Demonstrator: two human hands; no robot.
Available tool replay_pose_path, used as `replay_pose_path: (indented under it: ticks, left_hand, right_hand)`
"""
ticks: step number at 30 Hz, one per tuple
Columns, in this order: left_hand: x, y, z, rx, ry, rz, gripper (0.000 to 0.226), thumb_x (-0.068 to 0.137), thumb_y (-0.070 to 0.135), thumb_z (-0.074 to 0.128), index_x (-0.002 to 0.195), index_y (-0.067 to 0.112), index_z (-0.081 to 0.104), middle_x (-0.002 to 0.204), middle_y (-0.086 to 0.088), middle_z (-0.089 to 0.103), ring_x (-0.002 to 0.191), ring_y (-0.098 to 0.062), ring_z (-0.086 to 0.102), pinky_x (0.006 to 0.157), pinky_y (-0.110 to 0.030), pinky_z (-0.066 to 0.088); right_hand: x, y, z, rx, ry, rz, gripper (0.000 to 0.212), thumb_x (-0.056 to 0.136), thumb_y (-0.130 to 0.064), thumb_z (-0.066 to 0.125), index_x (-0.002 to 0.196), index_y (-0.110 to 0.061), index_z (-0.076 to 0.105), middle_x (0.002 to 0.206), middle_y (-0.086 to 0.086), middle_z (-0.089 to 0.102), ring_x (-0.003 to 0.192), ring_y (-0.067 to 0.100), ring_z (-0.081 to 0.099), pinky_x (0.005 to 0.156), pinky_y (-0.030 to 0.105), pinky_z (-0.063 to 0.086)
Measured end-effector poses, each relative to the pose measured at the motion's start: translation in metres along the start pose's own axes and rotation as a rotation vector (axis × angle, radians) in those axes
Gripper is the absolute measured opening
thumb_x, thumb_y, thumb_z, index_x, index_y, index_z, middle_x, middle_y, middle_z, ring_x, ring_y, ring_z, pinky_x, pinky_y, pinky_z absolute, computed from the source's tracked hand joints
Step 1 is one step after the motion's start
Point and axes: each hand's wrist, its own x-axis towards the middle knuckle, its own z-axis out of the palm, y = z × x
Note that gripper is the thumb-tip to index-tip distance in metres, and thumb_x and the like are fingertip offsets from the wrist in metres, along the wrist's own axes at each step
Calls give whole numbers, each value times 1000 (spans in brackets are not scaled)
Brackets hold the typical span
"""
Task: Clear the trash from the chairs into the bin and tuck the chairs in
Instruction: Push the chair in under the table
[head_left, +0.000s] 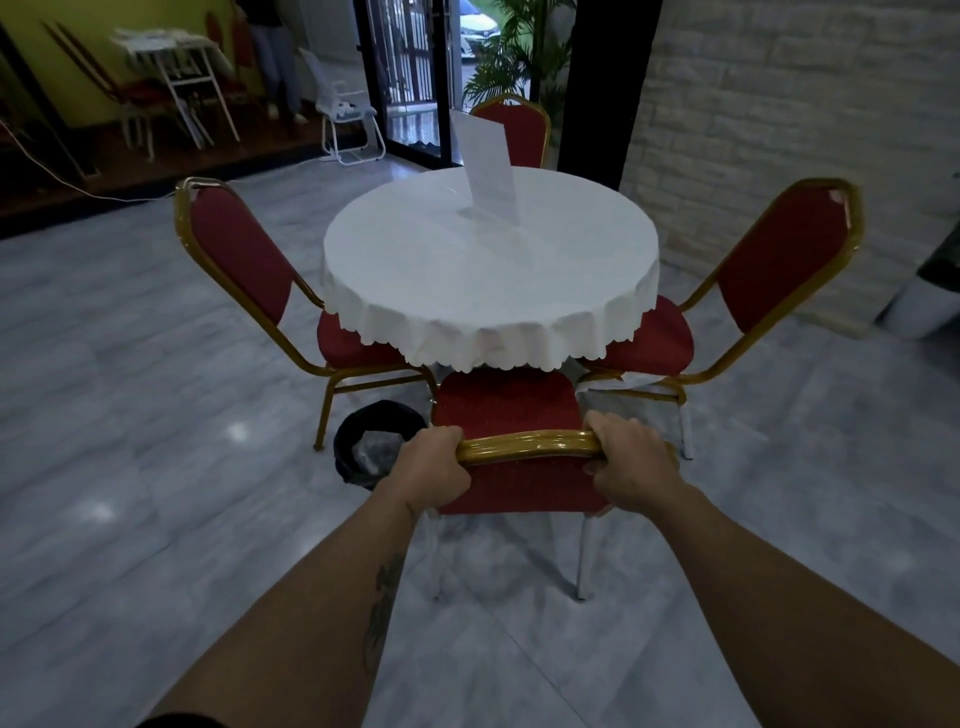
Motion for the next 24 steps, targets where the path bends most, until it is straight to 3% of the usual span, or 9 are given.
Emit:
replay_pose_path:
  ticks: [5, 11, 19, 24]
  left_hand:
    - [13, -6, -4, 0, -4, 3, 19, 66, 13, 56, 84, 17, 58, 85, -4, 63, 78, -24, 63, 72, -44, 60]
    - [25, -6, -6, 40, 49, 37, 13, 72, 13, 60, 81, 17, 52, 87, -3, 59, 82, -25, 61, 67, -36, 51]
    - [51, -3, -7, 64, 83, 51, 17, 72, 12, 60, 88, 16, 54, 95, -3, 55, 89, -26, 57, 82, -43, 53]
    - [65, -1, -9, 86, 94, 58, 21, 69, 13, 62, 89, 16, 58, 93, -1, 57, 85, -23, 58, 77, -39, 54]
  right_hand:
    - [10, -3, 0, 2, 28, 11, 27, 79, -19, 70, 90, -24, 46, 92, -4, 55, 90, 21, 53, 76, 36, 37]
    - [23, -4, 0, 18, 33, 39, 27, 76, -20, 71, 87, -24, 47, 91, -3, 58, 89, 22, 55, 76, 37, 39]
    - [46, 2, 0, 14, 65, 87, 27, 71, -16, 71, 81, -24, 48, 82, -5, 55, 83, 22, 54, 71, 35, 34]
    - [57, 3, -2, 24, 66, 103, 27, 72, -15, 69, 80, -27, 46, 81, -7, 54, 83, 20, 53, 74, 35, 33]
